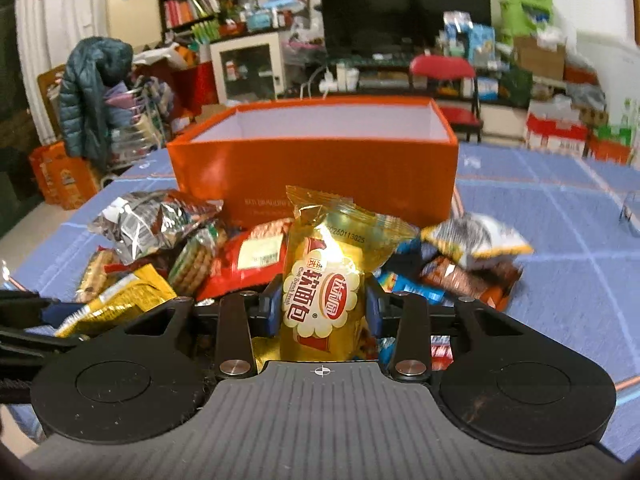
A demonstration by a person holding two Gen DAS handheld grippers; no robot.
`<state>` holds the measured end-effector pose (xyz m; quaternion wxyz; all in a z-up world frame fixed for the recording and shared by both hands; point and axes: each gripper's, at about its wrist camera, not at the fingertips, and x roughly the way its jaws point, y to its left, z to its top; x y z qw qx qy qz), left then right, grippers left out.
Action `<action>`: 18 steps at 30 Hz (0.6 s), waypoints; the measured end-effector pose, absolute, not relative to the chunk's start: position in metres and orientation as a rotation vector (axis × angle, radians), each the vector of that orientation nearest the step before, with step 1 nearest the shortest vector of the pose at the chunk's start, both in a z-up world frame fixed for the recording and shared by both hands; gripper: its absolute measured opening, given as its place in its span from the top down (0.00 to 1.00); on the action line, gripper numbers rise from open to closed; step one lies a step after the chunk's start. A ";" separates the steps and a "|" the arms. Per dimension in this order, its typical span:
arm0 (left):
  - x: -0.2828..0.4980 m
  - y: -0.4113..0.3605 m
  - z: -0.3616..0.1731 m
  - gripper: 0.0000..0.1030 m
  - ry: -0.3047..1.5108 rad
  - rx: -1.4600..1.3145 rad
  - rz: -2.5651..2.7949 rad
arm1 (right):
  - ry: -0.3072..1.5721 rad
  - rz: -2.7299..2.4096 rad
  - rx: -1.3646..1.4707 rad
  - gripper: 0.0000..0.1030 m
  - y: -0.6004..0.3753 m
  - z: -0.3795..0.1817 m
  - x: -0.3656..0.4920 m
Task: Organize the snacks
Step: 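Drop the yellow chip bag and yellow packet into the orange box with both grippers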
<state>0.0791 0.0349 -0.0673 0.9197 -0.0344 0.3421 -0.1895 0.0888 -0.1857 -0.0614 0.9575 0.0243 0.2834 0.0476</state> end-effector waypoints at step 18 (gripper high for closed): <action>0.212 0.015 0.034 0.50 0.520 -0.188 -0.311 | 0.452 0.093 0.090 0.78 -0.229 0.038 0.195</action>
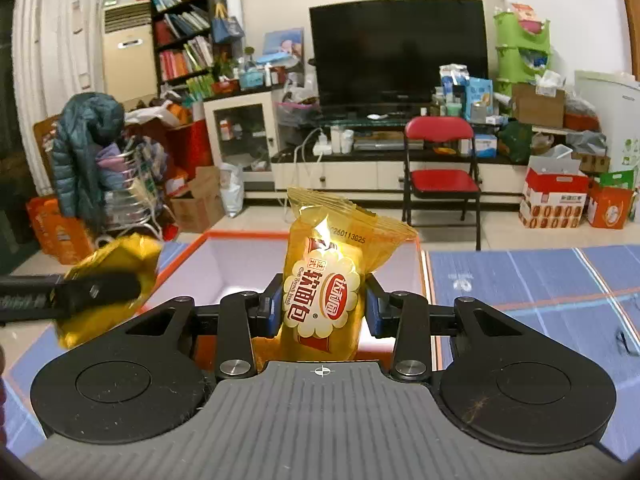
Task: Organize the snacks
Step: 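Drop the yellow chip bag and yellow packet into the orange box with both grippers, then grasp the silver foil bag with the left gripper while the right grasps a cookie packet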
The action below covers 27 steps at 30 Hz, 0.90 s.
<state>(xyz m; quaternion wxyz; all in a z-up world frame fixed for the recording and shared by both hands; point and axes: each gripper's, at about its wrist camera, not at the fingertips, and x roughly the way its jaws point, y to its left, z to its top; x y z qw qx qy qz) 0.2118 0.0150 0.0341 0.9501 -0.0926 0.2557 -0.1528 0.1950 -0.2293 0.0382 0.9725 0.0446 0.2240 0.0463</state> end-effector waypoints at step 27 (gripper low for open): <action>0.067 0.121 -0.023 0.06 0.506 -0.208 0.099 | 0.510 0.351 -0.274 0.46 -0.268 -0.041 0.055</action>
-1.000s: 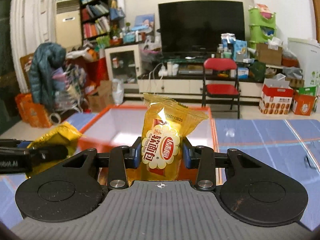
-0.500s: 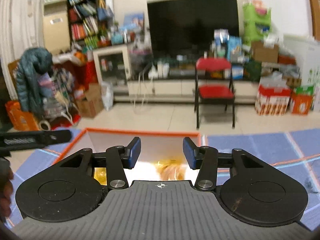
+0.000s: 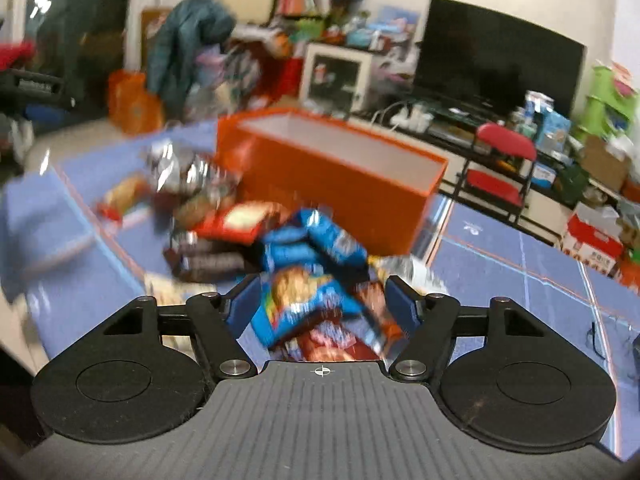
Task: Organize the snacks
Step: 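Grasp the silver foil bag with the left gripper while the right grasps a cookie packet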
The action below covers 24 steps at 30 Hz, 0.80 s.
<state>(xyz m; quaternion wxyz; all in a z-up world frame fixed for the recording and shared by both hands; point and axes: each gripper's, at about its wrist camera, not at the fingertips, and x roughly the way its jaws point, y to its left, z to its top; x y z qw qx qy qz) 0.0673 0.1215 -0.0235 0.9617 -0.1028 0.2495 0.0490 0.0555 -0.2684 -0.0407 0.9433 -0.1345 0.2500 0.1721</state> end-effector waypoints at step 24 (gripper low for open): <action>0.111 0.077 -0.037 0.05 0.530 0.035 -0.064 | 0.583 0.543 -0.176 0.39 -0.223 -0.057 0.061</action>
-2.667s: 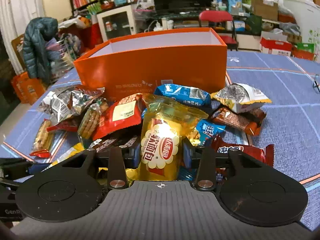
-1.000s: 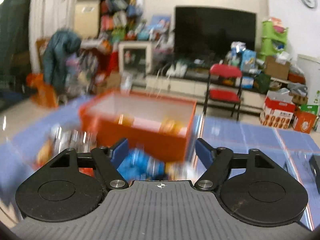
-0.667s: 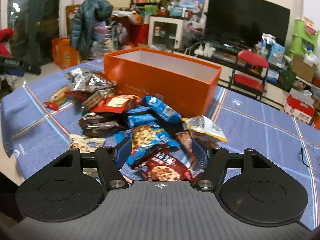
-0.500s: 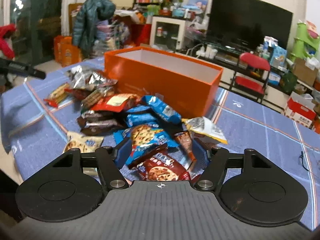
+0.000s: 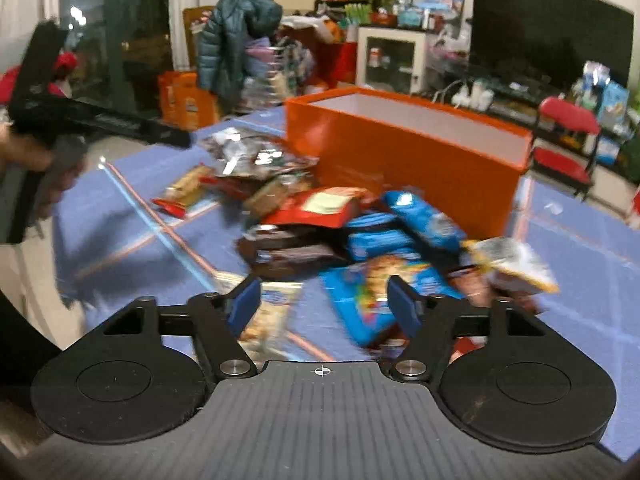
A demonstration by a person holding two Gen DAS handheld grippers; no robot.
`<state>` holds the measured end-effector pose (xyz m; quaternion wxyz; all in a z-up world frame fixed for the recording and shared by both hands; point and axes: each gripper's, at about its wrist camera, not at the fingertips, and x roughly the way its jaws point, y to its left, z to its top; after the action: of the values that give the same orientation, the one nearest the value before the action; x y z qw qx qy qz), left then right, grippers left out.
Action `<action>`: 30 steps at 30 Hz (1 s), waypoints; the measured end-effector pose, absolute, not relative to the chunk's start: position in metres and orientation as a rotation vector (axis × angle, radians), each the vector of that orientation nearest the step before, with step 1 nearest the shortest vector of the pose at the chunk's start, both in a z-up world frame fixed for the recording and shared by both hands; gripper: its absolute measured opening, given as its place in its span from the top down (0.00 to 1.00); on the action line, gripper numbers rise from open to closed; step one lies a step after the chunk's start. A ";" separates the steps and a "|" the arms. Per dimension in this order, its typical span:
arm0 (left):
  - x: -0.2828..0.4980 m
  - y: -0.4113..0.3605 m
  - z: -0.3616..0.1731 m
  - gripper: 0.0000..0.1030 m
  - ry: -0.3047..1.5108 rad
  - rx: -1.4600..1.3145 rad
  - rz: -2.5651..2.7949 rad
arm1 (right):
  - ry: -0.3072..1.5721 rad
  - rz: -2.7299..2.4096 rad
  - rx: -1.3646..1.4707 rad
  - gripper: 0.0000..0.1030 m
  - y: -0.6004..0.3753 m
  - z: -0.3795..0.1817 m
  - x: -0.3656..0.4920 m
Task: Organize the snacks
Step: 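Grasp the silver foil bag with the left gripper while the right grasps a cookie packet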
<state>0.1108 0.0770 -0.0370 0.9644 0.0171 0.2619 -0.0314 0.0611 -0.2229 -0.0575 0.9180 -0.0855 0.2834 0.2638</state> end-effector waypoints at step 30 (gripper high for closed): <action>0.173 0.038 -0.055 0.05 0.531 0.187 -0.276 | 0.734 0.506 -0.156 0.42 -0.168 -0.096 0.071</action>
<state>0.1734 0.0379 -0.0546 0.9513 0.0921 0.2611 -0.1357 0.0711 -0.1682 -0.0958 0.8993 -0.0753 0.3548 0.2444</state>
